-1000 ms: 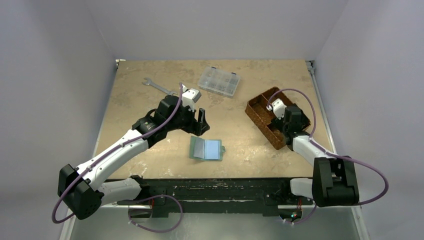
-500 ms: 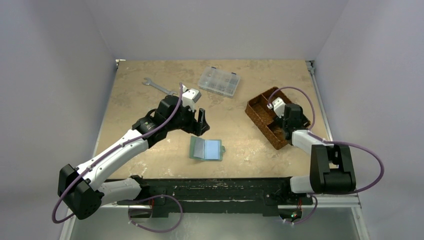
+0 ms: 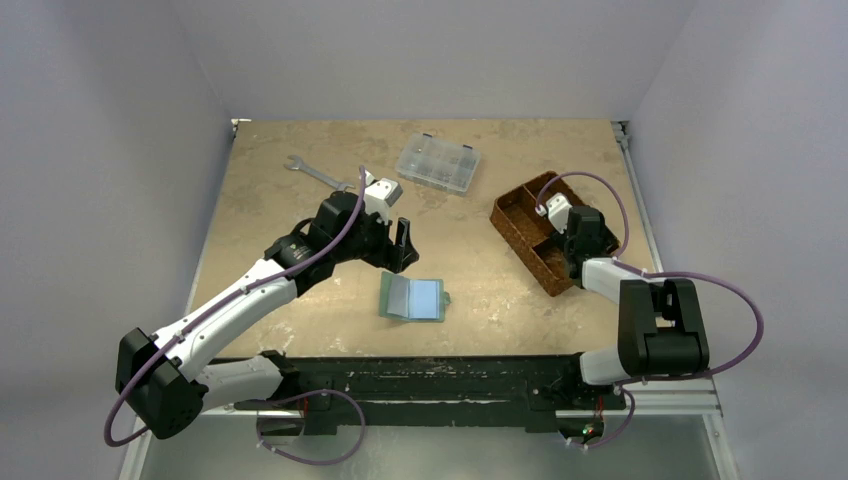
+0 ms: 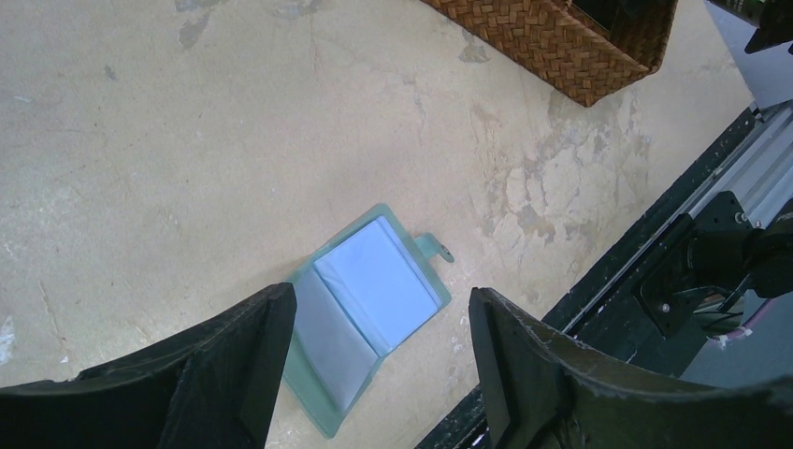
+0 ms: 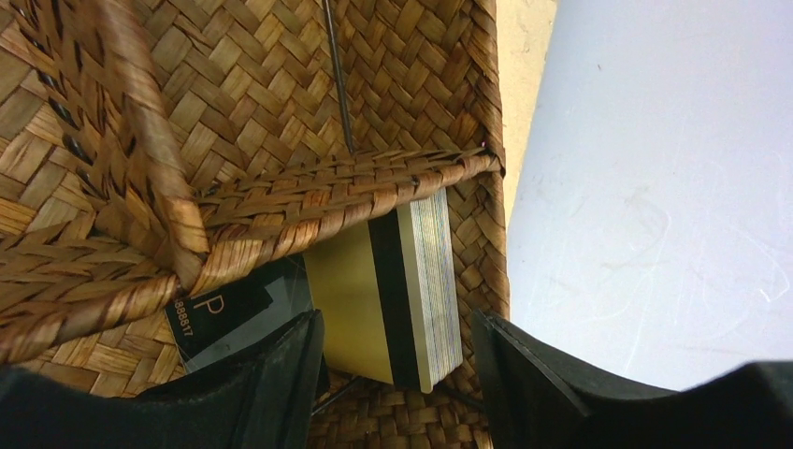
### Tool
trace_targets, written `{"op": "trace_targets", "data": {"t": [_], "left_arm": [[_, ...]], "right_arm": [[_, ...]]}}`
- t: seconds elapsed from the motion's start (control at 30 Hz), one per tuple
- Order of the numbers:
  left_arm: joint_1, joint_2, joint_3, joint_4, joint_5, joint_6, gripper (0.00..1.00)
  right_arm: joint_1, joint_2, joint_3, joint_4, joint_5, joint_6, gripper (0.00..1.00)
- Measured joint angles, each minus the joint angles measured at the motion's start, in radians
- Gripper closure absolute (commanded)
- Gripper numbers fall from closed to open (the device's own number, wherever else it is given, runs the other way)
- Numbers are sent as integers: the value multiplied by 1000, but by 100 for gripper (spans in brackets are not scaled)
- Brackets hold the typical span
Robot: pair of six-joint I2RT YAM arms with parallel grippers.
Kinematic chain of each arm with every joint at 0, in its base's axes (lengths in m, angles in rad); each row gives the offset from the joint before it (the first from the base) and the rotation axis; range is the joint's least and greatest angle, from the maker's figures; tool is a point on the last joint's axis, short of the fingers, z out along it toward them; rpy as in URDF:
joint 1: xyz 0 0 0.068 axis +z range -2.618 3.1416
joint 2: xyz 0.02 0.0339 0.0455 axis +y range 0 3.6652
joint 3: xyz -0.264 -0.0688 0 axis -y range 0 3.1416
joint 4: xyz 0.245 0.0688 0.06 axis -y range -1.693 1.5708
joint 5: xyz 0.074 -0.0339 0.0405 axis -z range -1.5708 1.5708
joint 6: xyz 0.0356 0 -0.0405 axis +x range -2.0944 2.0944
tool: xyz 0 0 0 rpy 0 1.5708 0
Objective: Put the credit cards into the card holder
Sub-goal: Pick up the credit card from the storage box.
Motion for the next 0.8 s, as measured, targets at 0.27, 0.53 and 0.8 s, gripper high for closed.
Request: {"op": "trace_targets", "data": {"t": [0.27,0.53,0.8], "left_arm": [[0,0,0,0,0,0,28],[0,0,0,0,-3,0,28],[0,29,-4,41,52,-21,28]], "right_arm": [[0,24,0,42,38,-18,41],[-5,43,0,64,42,-19,41],[-23,11,-6,60,-6,-16,27]]}}
